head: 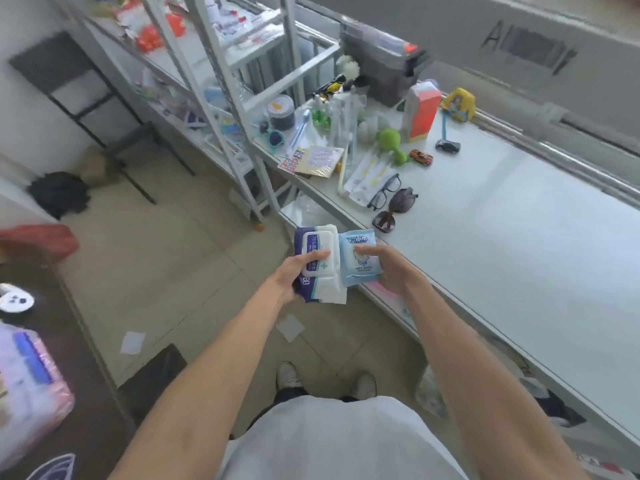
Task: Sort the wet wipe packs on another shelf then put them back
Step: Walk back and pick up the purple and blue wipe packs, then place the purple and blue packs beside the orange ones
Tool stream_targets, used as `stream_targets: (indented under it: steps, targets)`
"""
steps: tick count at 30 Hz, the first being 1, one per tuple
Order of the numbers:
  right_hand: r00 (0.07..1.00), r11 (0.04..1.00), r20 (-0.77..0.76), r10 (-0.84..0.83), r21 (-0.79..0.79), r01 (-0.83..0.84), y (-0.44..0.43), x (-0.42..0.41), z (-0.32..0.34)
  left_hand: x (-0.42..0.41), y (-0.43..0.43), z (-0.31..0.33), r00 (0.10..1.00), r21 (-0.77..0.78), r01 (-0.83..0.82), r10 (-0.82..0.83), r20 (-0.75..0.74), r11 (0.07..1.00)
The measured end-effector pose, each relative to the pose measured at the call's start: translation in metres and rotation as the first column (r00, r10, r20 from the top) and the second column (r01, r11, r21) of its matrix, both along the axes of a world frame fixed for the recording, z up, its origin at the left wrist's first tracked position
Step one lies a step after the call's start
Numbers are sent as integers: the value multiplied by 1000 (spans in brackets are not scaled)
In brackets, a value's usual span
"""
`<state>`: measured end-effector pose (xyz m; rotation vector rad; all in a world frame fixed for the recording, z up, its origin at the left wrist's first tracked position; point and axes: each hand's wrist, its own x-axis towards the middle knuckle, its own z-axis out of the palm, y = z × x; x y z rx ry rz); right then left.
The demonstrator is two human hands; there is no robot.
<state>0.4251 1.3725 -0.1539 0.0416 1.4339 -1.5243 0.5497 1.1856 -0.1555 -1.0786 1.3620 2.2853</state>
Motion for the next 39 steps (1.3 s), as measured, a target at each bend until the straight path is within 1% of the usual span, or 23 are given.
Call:
stream_targets:
  steps: [4,9,11,14,17,21,23,26,30,33,39]
  targets:
    - [980,981,-34,194,25,-193,-107,35,5,56,-74,2,982,-16,-191,190,-16,982]
    - [934,937,-84,348,78,-342,-223,72,6,127,-165,-6,929,-29,-370,369,-16,929]
    - [928,930,-87,363,99,-354,-261,85,2,152,-199,-13,910,-48,-414,414,-18,909]
    - [933,931,-74,352,136,-340,-309,101,-9,179,-238,-20,880,-36,-475,475,-16,879]
    - [946,931,-30,324,190,-313,-344,109,-22,193,-272,-26,842,-21,-540,540,2,841]
    - [936,910,11,353,229,-346,-392,106,-42,192,-318,-37,817,-1,-576,576,29,818]
    - [935,907,21,354,235,-349,-424,98,-53,183,-345,-43,813,-17,-580,580,50,815]
    - [922,901,46,384,200,-385,-483,78,-68,161,-394,-56,816,-57,-571,573,78,819]
    - [907,887,76,413,190,-420,-576,45,-82,130,-469,-56,782,-99,-603,611,127,792]
    - [896,876,96,433,187,-444,-642,22,-77,112,-525,-47,750,-119,-627,638,176,770]
    - [873,858,86,481,161,-489,-774,-15,-61,88,-644,-36,708,-139,-671,685,169,728]
